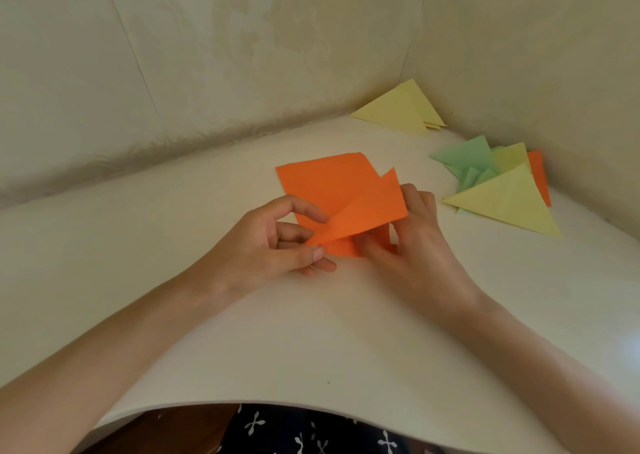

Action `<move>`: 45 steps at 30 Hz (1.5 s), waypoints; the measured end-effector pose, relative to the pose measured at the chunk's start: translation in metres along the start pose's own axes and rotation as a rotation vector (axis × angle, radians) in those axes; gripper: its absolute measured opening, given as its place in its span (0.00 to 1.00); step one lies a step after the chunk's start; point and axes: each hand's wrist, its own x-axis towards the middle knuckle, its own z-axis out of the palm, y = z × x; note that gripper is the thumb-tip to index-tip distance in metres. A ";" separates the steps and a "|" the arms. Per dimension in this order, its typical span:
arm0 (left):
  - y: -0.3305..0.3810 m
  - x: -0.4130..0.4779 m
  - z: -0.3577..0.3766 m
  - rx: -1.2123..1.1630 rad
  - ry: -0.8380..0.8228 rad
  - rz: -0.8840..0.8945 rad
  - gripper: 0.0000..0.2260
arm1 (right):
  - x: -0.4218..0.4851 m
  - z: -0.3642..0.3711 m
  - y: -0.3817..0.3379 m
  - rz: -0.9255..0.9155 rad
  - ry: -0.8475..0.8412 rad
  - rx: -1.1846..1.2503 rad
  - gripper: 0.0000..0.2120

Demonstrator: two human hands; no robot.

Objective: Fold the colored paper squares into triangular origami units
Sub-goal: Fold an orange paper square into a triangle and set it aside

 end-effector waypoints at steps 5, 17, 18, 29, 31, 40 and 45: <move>-0.002 0.002 0.002 0.002 0.071 -0.003 0.06 | 0.002 -0.001 0.006 0.158 -0.006 0.009 0.06; -0.001 0.007 -0.007 -0.059 -0.048 -0.158 0.12 | -0.006 -0.007 0.004 -0.281 -0.245 -0.091 0.15; -0.001 0.007 -0.008 -0.015 -0.043 -0.158 0.12 | -0.007 -0.004 0.006 -0.276 -0.261 -0.127 0.16; -0.017 -0.025 -0.023 1.315 0.021 0.442 0.18 | -0.010 -0.001 0.006 -0.368 -0.173 -0.244 0.13; -0.017 -0.029 -0.021 1.386 -0.016 0.446 0.20 | -0.011 -0.002 0.003 -0.400 -0.178 -0.299 0.14; -0.017 -0.030 -0.021 1.360 0.005 0.430 0.20 | -0.004 0.008 -0.012 -0.386 -0.260 -0.349 0.22; -0.017 -0.028 -0.014 1.334 0.059 0.403 0.19 | -0.005 0.006 -0.015 -0.378 -0.266 -0.409 0.20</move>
